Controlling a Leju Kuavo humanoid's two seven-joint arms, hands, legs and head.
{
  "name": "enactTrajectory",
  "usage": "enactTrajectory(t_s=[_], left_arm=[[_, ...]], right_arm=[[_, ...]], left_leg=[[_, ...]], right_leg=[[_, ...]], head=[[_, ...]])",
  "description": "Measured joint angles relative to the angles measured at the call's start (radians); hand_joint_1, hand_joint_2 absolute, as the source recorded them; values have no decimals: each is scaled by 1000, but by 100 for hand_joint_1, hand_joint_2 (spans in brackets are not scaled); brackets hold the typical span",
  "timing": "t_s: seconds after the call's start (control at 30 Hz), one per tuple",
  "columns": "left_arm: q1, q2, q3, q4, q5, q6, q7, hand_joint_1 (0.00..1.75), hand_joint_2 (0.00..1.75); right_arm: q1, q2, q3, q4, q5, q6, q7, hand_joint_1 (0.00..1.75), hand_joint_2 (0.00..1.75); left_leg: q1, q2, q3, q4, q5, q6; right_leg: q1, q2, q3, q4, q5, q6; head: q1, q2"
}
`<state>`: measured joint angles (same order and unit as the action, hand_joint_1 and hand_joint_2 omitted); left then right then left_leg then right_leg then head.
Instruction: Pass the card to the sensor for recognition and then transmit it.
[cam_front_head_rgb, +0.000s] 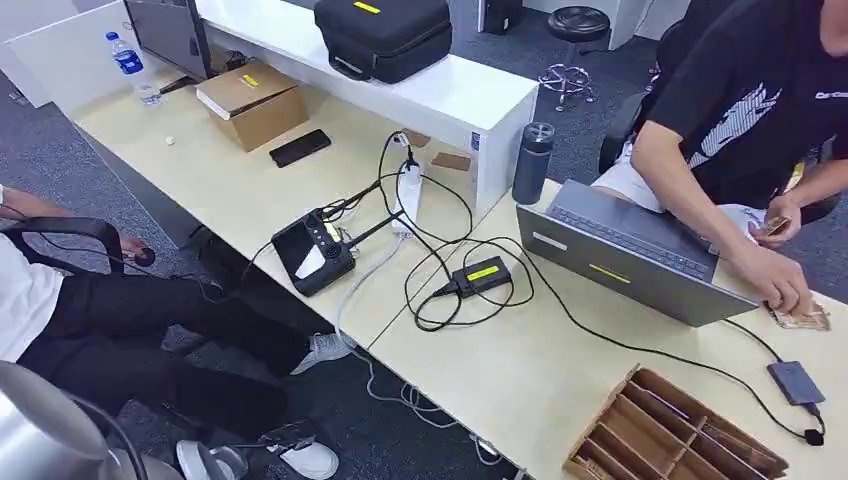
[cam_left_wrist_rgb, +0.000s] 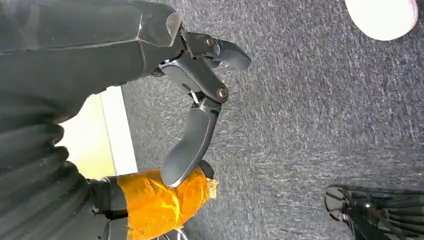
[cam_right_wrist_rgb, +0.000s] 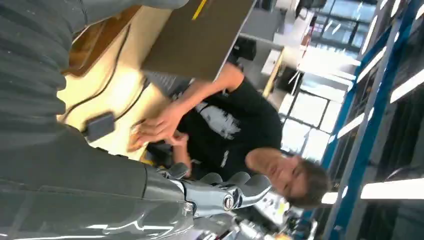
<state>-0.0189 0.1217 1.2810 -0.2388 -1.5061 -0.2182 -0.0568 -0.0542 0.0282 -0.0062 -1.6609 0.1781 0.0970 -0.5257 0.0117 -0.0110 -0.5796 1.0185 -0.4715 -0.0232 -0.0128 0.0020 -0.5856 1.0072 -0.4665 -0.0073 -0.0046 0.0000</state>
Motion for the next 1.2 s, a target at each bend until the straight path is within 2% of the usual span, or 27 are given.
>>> enactTrajectory(t_s=[0.13,0.27,0.53,0.73,1.0,1.2], left_arm=[[0,-6,5,0,-3,0,0,0,175],[0,-10,6,0,-5,0,0,0,175],[-2,-14,8,0,-6,1,2,0,175],[-2,-14,21,0,-5,1,4,0,175],[-2,-9,32,0,-16,-4,14,0,175],[-3,-1,32,0,-28,-13,24,0,175]], right_arm=[[25,-1,-125,-4,-21,18,0,0,175],[46,0,-212,-9,-34,37,2,0,175],[68,8,-273,-13,-34,42,15,0,175],[102,48,-342,14,-71,49,56,0,175],[86,80,-480,144,-98,46,116,0,175],[34,77,-609,341,-114,14,148,0,175]], left_leg=[[0,0,0,0,0,0],[0,0,0,0,0,0],[0,0,0,0,0,0],[0,0,0,0,0,0],[0,0,0,0,0,0],[0,0,0,0,0,0]], right_leg=[[0,0,0,0,0,0],[0,0,0,0,0,0],[0,0,0,0,0,0],[0,0,0,0,0,0],[0,0,0,0,0,0],[0,0,0,0,0,0]], head=[[0,0],[0,0],[0,0],[0,0],[0,0],[0,0]])
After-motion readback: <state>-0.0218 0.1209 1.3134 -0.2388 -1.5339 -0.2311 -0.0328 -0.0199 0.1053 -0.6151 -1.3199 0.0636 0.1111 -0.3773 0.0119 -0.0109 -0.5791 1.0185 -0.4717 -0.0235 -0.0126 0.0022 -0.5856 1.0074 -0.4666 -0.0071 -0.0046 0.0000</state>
